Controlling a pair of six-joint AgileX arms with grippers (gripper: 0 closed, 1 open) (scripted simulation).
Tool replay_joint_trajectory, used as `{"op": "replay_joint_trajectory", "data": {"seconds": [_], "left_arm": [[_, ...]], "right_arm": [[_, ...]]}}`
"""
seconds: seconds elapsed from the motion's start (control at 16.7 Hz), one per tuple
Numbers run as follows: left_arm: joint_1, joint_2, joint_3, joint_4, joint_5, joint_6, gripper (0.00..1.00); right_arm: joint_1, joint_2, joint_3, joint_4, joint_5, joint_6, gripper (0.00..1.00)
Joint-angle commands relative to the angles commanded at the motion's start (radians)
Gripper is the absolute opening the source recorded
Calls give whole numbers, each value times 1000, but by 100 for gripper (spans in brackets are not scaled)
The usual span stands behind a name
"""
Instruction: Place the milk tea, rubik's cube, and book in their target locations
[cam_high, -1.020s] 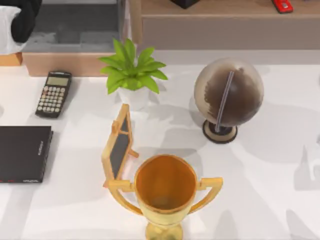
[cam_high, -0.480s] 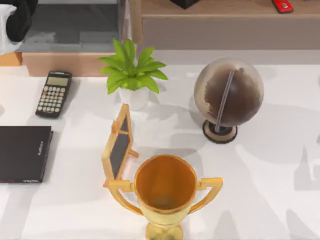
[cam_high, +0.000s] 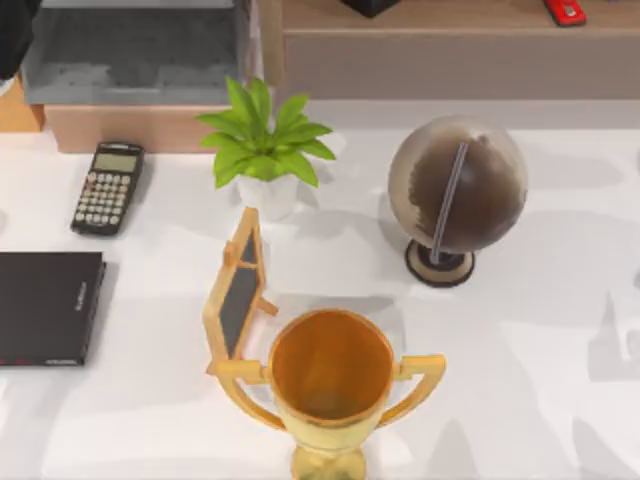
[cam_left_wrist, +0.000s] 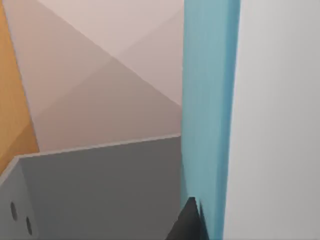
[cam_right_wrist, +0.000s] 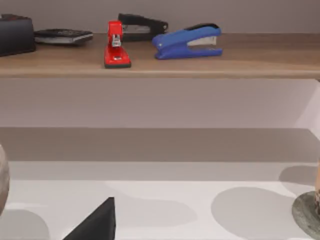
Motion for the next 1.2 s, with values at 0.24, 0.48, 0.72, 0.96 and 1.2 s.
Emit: {"op": "replay_joint_trajectory", "data": {"seconds": [0.24, 0.48, 0.72, 0.96, 1.2], "left_arm": [[37, -184, -147, 44, 159, 294, 0], [116, -380, -420, 97, 293, 714, 0], [230, -508, -757, 136, 357, 1135, 0], [346, -520, -1061, 133, 357, 1450, 0], [436, -492, -1223, 129, 322, 1609, 0]], "right_arm": [[0, 0, 0, 0, 0, 0, 100], [0, 0, 0, 0, 0, 0, 100], [0, 0, 0, 0, 0, 0, 100], [0, 0, 0, 0, 0, 0, 100], [0, 0, 0, 0, 0, 0, 100]]}}
